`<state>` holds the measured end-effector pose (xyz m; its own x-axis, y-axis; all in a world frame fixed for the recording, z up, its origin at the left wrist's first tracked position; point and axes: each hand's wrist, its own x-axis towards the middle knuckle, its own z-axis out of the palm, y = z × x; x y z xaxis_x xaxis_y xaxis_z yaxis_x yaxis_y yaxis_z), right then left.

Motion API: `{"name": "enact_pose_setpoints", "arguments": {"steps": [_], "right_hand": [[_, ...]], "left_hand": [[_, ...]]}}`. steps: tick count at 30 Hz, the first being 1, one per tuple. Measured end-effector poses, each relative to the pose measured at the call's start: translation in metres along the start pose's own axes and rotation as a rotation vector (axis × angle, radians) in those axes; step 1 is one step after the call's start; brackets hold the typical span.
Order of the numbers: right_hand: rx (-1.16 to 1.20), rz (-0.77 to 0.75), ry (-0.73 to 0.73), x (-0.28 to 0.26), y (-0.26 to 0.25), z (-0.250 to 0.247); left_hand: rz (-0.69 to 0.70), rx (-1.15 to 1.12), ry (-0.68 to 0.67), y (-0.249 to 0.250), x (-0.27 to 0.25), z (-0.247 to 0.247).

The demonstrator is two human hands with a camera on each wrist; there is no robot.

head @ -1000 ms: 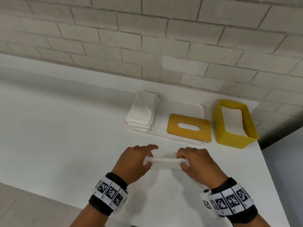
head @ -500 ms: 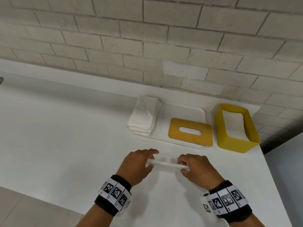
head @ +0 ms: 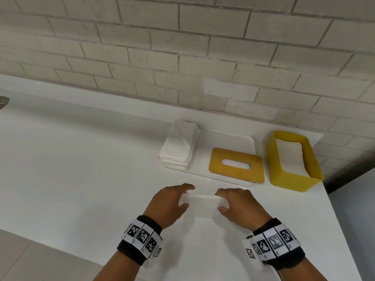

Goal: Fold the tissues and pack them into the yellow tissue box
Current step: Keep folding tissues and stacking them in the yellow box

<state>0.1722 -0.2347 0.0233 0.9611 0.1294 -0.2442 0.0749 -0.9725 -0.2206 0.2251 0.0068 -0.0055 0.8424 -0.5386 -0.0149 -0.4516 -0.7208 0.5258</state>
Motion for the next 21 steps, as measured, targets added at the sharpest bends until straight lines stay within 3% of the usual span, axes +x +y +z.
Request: {"name": "enact_pose_setpoints", "arguments": {"steps": [7,10,14,18,21], "right_hand": [[-0.029,-0.088,0.015,0.013,-0.028,-0.001],[0.048,-0.1,0.041,0.014,-0.034,0.002],[0.494,-0.065,0.21,0.005,-0.029,-0.006],[1.008,0.004,0.306,-0.009,-0.039,-0.017],[1.149,0.047,0.378,-0.01,-0.048,-0.012]], "left_hand": [[0.018,-0.018,0.037,0.004,-0.002,0.006],[0.051,-0.111,0.115,0.006,-0.004,0.005],[-0.073,-0.538,0.302,0.01,-0.014,-0.001],[-0.175,-1.148,0.163,0.027,-0.018,0.002],[-0.171,-1.003,0.213,0.046,-0.014,0.009]]}}
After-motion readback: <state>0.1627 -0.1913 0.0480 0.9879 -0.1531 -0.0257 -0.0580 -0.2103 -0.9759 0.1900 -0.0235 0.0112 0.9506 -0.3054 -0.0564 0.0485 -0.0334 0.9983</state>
